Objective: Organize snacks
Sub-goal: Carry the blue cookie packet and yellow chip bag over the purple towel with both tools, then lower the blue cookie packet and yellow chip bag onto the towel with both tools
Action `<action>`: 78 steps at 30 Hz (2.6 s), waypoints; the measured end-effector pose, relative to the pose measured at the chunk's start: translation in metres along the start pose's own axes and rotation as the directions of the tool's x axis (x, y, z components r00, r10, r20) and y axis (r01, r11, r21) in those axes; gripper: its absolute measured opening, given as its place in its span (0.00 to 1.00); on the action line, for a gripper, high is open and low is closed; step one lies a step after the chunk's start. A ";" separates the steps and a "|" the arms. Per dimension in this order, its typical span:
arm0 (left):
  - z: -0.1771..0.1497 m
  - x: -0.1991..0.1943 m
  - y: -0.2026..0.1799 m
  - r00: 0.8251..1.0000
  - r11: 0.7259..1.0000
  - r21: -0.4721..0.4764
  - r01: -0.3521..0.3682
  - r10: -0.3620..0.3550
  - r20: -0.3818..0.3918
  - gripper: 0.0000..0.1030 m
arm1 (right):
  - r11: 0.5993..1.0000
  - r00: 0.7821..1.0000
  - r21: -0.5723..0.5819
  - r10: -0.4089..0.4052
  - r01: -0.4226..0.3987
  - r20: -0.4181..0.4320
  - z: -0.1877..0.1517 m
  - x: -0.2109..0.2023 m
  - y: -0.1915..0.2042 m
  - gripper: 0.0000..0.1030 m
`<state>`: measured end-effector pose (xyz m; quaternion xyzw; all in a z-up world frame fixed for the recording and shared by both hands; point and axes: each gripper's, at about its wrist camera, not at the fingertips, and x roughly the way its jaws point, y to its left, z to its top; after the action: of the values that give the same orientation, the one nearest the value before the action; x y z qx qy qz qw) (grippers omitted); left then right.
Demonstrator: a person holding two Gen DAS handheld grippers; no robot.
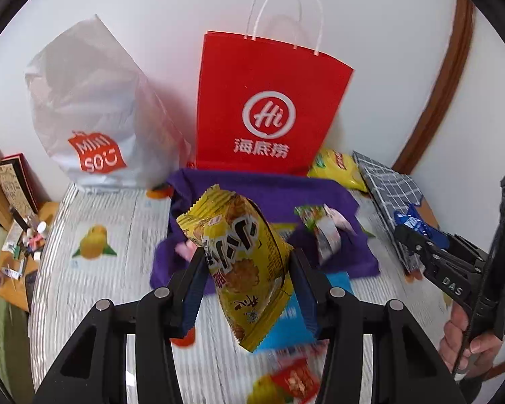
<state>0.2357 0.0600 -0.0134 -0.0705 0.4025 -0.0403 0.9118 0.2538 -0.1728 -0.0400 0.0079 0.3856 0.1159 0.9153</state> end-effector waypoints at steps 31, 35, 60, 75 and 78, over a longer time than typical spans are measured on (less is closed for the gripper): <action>0.070 0.108 0.042 0.998 0.997 -0.075 -0.002 -0.002 -0.057 0.45 | 1.000 0.996 0.014 0.006 -0.005 -0.091 0.053 0.127 -0.031 0.43; 0.071 0.111 0.052 0.998 0.995 -0.103 -0.010 0.003 -0.065 0.45 | 0.999 0.994 0.038 0.017 -0.013 -0.107 0.051 0.131 -0.040 0.43; 0.067 0.131 0.044 0.993 0.997 -0.081 -0.010 0.000 -0.119 0.45 | 1.000 0.991 0.016 0.018 -0.016 -0.134 0.050 0.136 -0.044 0.43; 0.066 0.138 0.045 0.989 0.997 -0.082 -0.016 0.004 -0.147 0.46 | 1.000 0.985 0.006 0.027 -0.027 -0.171 0.047 0.147 -0.040 0.43; 0.067 0.139 0.045 0.989 0.997 -0.079 -0.017 0.005 -0.150 0.46 | 0.999 0.984 -0.001 0.032 -0.033 -0.176 0.047 0.149 -0.036 0.43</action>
<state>0.3792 0.0923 -0.0774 -0.1017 0.4715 -0.0244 0.8756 0.3948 -0.1723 -0.1158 0.0020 0.4645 0.1318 0.8757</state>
